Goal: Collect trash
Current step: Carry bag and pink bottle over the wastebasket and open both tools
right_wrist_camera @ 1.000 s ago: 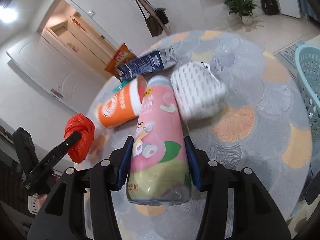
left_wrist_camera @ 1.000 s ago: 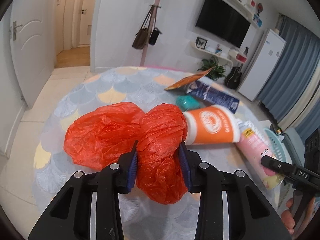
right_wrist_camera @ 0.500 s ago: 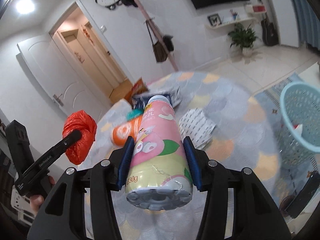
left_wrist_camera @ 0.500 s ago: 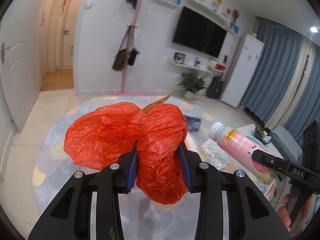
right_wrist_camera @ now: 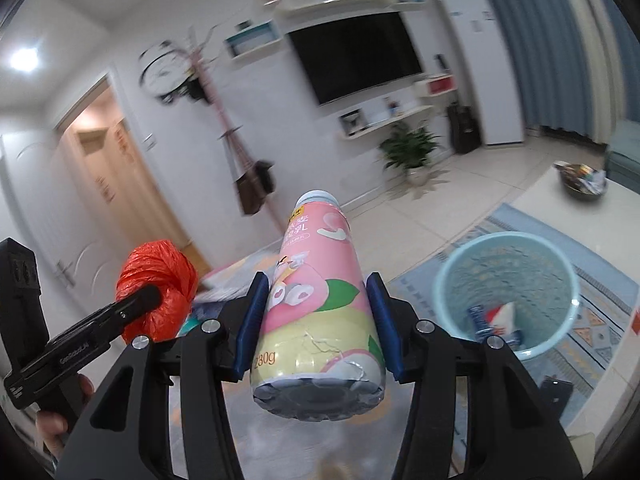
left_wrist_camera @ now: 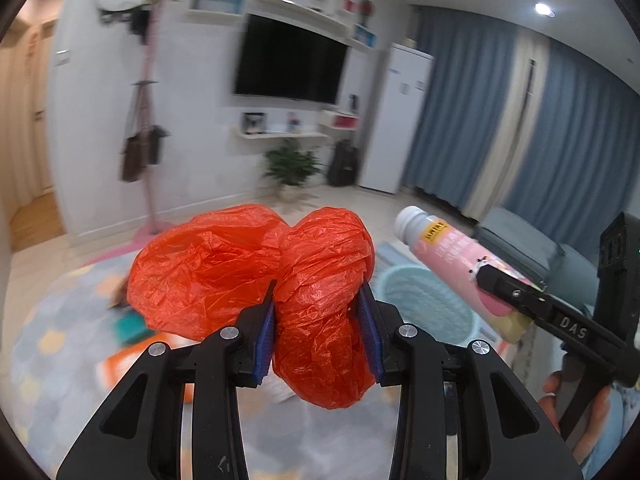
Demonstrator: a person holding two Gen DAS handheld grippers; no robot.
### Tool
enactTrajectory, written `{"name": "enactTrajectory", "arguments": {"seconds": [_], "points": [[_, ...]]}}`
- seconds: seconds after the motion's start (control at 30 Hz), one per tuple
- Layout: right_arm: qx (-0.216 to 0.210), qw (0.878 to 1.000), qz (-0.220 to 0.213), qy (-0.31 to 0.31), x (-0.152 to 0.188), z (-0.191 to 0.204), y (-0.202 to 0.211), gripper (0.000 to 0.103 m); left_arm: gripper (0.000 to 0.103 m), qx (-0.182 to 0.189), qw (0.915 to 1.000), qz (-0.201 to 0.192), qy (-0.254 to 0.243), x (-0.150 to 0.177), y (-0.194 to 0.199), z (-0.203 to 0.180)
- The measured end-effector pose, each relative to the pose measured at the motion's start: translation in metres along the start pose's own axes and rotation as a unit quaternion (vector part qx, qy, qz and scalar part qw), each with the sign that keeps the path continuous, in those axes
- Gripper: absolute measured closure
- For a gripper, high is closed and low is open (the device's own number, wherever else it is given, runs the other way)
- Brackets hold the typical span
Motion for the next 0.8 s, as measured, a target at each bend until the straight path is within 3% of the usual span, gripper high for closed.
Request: {"name": "enactTrajectory", "arguments": {"seconds": [0.33, 0.47, 0.8], "points": [[0.1, 0.991, 0.0, -0.087, 0.0, -0.128, -0.008, 0.056, 0.068, 0.066, 0.9945, 0.075, -0.032, -0.004, -0.105, -0.099], [0.132, 0.984, 0.018, -0.116, 0.011, -0.172, -0.024, 0.056, 0.068, 0.07, 0.991, 0.108, -0.039, 0.005, -0.149, -0.122], [0.173, 0.97, 0.084, -0.151, 0.043, -0.237, -0.077, 0.056, 0.068, 0.058, 0.9826, 0.172, -0.039, 0.03, -0.247, -0.143]]}}
Point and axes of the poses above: each gripper's, at about its wrist camera, not at the fingertips, and y roughly against the way its jaws point, z to its left, x to its underside, the point moved 3 cm from there along -y, roughly the way its jaws point, and after that the axes turned 11 degrees about y, right-handed, at the moved point
